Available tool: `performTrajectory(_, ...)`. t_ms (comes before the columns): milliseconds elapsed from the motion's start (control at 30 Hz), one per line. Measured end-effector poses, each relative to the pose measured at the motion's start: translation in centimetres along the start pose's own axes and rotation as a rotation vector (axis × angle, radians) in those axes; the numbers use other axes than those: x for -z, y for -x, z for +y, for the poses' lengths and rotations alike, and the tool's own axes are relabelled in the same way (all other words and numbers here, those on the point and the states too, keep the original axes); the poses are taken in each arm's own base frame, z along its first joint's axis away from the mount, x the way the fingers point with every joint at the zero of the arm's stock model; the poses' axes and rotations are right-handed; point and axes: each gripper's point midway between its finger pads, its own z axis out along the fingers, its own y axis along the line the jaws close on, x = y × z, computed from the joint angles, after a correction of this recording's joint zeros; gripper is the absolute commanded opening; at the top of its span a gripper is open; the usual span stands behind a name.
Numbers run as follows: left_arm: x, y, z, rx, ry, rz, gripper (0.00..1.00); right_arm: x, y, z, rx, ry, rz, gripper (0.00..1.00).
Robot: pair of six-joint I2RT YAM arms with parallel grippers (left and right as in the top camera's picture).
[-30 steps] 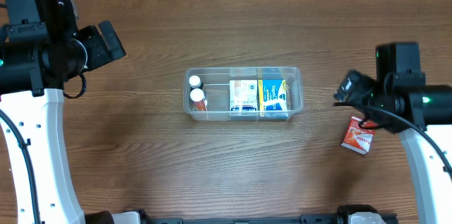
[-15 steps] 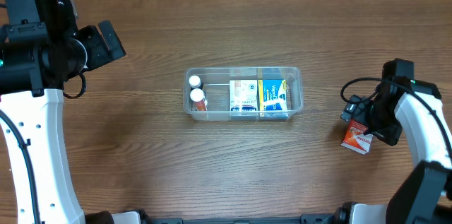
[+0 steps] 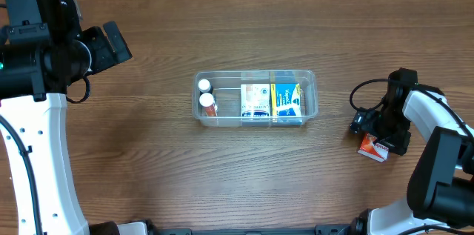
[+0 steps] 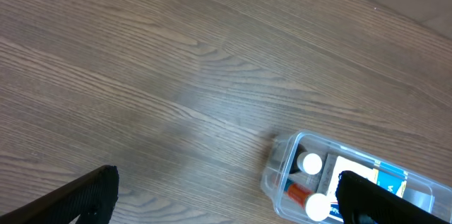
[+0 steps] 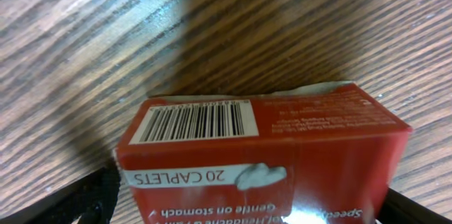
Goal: Pack container
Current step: 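Grasp the small red caplet box with the right gripper, then lower the red caplet box into the container and release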
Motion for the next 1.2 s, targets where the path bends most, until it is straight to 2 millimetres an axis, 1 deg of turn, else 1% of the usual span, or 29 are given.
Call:
performTrajectory(33, 0.0, 0.0, 0.0, 0.000, 0.000, 0.000, 1.00, 0.0, 0.0, 0.0, 0.000, 0.002, -0.002, 0.92)
performTrajectory(100, 0.0, 0.0, 0.0, 0.000, 0.000, 0.000, 1.00, 0.0, 0.1, 0.1, 0.003, 0.005, -0.002, 0.82)
performTrajectory(167, 0.0, 0.0, 0.0, 0.000, 0.000, 0.000, 1.00, 0.0, 0.1, 0.1, 0.002, 0.007, -0.002, 0.76)
performTrajectory(367, 0.0, 0.0, 0.0, 0.000, 0.000, 0.000, 1.00, 0.0, 0.1, 0.1, 0.006, 0.007, -0.003, 0.73)
performTrajectory(433, 0.0, 0.0, 0.0, 0.000, 0.000, 0.000, 1.00, 0.0, 0.1, 0.2, 0.005, 0.008, -0.004, 0.71)
performTrajectory(500, 0.0, 0.0, 0.0, 0.000, 0.000, 0.000, 1.00, 0.0, 0.1, 0.3, 0.004, 0.016, -0.005, 0.63)
performTrajectory(567, 0.0, 0.0, 0.0, 0.000, 0.000, 0.000, 1.00, 0.1, 0.2, 0.3, 0.003, 0.017, -0.004, 0.62)
performTrajectory(667, 0.0, 0.0, 0.0, 0.000, 0.000, -0.001, 1.00, 0.6, 0.2, 0.4, 0.005, 0.019, 0.003, 0.62)
performTrajectory(767, 0.0, 0.0, 0.0, 0.000, 0.000, 0.000, 1.00, 1.8, 0.4, 0.5, 0.006, 0.020, 0.018, 0.63)
performTrajectory(867, 0.0, 0.0, 0.0, 0.000, 0.000, -0.002, 1.00, 4.8, 2.1, 1.3, 0.015, 0.036, -0.017, 0.63)
performTrajectory(900, 0.0, 0.0, 0.0, 0.000, 0.000, -0.001, 1.00, 6.8, 3.1, 2.2, 0.032, 0.055, -0.052, 0.62)
performTrajectory(933, 0.0, 0.0, 0.0, 0.000, 0.000, -0.001, 1.00, 8.2, 3.8, 3.1, 0.048, 0.072, -0.081, 0.61)
performTrajectory(967, 0.0, 0.0, 0.0, 0.000, 0.000, -0.001, 1.00, 10.8, 4.7, 4.9, 0.086, 0.111, -0.137, 0.59)
performTrajectory(1000, 0.0, 0.0, 0.0, 0.000, 0.000, -0.001, 1.00, 12.4, 5.0, 6.3, 0.116, 0.139, -0.174, 0.59)
performTrajectory(1033, 0.0, 0.0, 0.0, 0.000, 0.000, -0.001, 1.00, 14.7, 5.0, 8.2, 0.160, 0.175, -0.209, 0.58)
performTrajectory(1067, 0.0, 0.0, 0.0, 0.000, 0.000, -0.001, 1.00, 17.7, 4.8, 11.2, 0.235, 0.232, -0.280, 0.58)
performTrajectory(1133, 0.0, 0.0, 0.0, 0.000, 0.000, -0.001, 1.00, 20.8, 3.8, 15.0, 0.337, 0.287, -0.350, 0.58)
performTrajectory(1167, 0.0, 0.0, 0.0, 0.000, -0.001, -0.001, 1.00, 22.2, 3.0, 17.3, 0.398, 0.323, -0.390, 0.58)
performTrajectory(1200, 0.0, 0.0, 0.0, 0.000, 0.000, -0.001, 1.00, 23.3, 1.6, 19.7, 0.469, 0.358, -0.417, 0.58)
